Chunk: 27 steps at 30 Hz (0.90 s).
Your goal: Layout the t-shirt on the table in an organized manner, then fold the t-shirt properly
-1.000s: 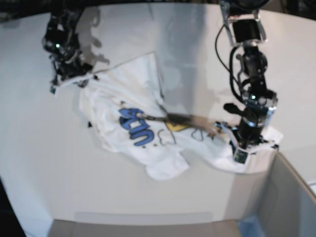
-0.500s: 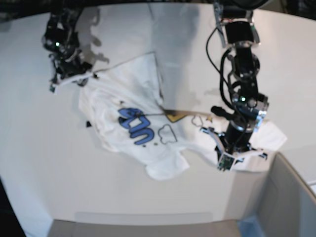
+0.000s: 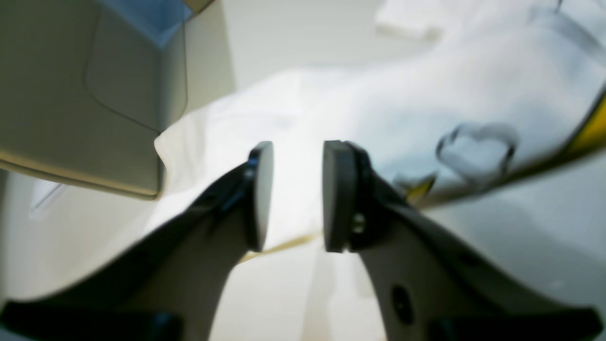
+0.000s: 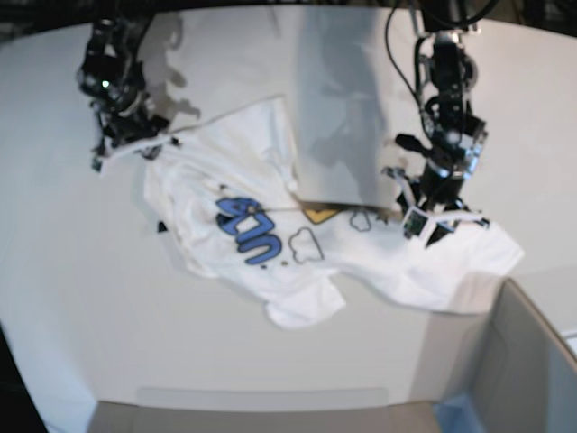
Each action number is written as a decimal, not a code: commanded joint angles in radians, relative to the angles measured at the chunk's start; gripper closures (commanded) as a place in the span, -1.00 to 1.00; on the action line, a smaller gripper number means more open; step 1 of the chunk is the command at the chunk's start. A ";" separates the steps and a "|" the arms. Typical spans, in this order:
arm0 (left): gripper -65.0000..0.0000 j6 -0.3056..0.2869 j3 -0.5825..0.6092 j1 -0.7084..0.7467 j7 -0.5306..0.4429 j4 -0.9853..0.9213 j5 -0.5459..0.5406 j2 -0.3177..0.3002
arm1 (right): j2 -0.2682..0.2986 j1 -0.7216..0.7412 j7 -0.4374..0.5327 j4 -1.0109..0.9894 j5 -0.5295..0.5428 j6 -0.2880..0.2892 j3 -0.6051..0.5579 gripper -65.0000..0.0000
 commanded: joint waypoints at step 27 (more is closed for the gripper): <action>0.18 0.259 0.032 -0.090 -0.390 -0.427 0.417 0.008 | 0.013 0.006 0.005 0.013 -0.003 0.001 0.003 0.45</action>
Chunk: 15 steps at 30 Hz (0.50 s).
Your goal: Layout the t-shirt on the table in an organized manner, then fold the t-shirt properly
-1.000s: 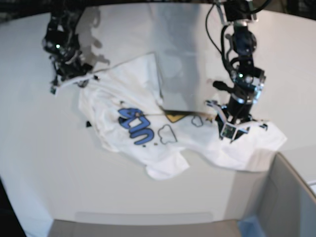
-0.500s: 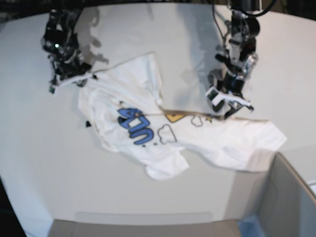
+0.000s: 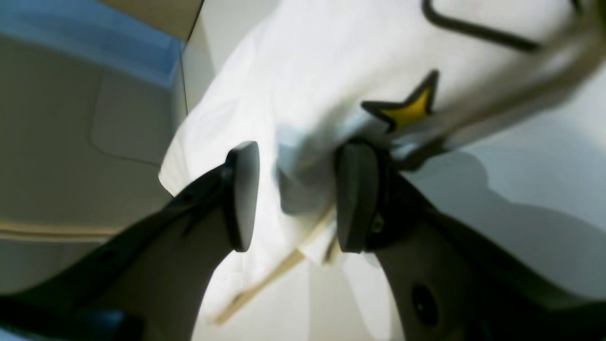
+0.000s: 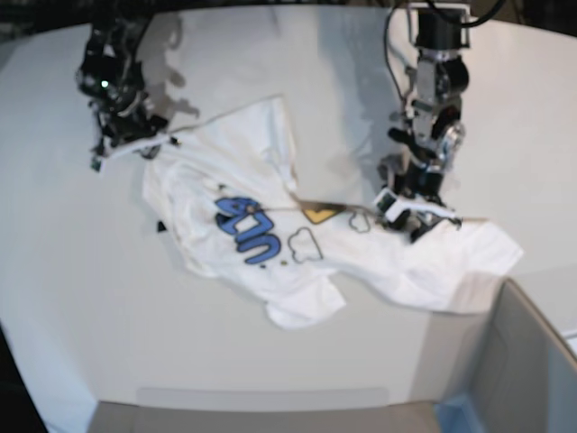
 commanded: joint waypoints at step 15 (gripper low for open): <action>0.86 0.013 -0.109 -0.038 0.086 0.161 0.001 0.070 | 0.008 0.007 0.010 0.014 -0.005 0.002 0.002 0.45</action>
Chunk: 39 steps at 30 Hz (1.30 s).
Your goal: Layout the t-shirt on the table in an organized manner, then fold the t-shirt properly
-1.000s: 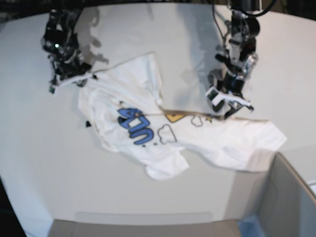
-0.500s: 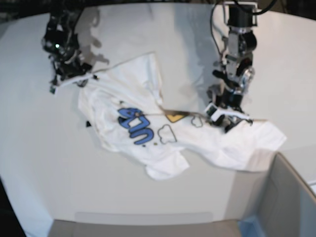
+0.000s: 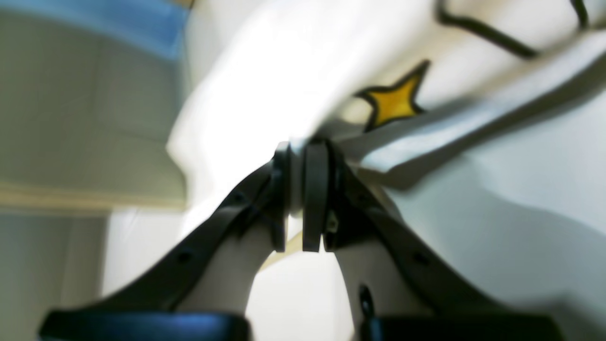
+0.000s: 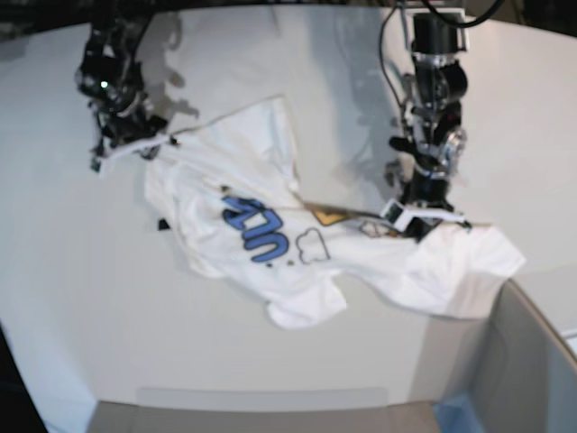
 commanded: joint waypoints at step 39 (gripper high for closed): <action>0.07 -0.174 -0.336 0.072 0.112 0.358 -0.469 0.091 | 0.008 0.023 0.008 0.012 -0.003 0.003 -0.044 0.45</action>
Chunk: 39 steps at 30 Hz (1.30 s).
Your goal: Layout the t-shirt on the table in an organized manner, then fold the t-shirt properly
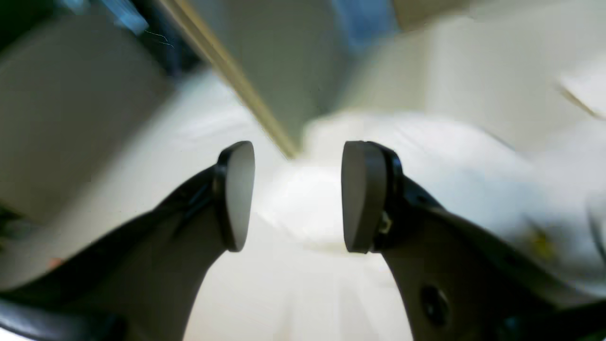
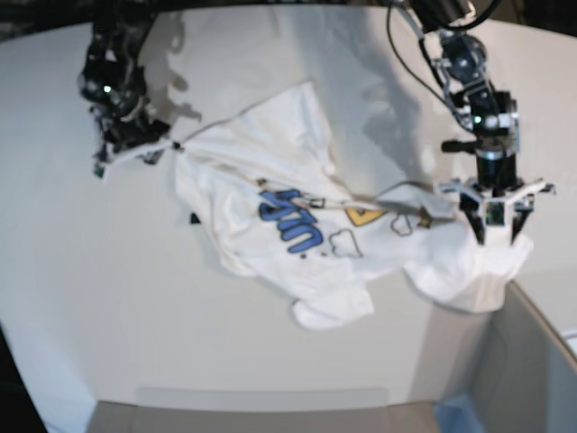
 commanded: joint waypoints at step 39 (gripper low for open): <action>0.07 -0.183 -0.309 -0.339 0.717 -0.455 -0.632 -0.131 | 0.006 0.003 0.016 0.016 0.010 0.006 -0.023 0.45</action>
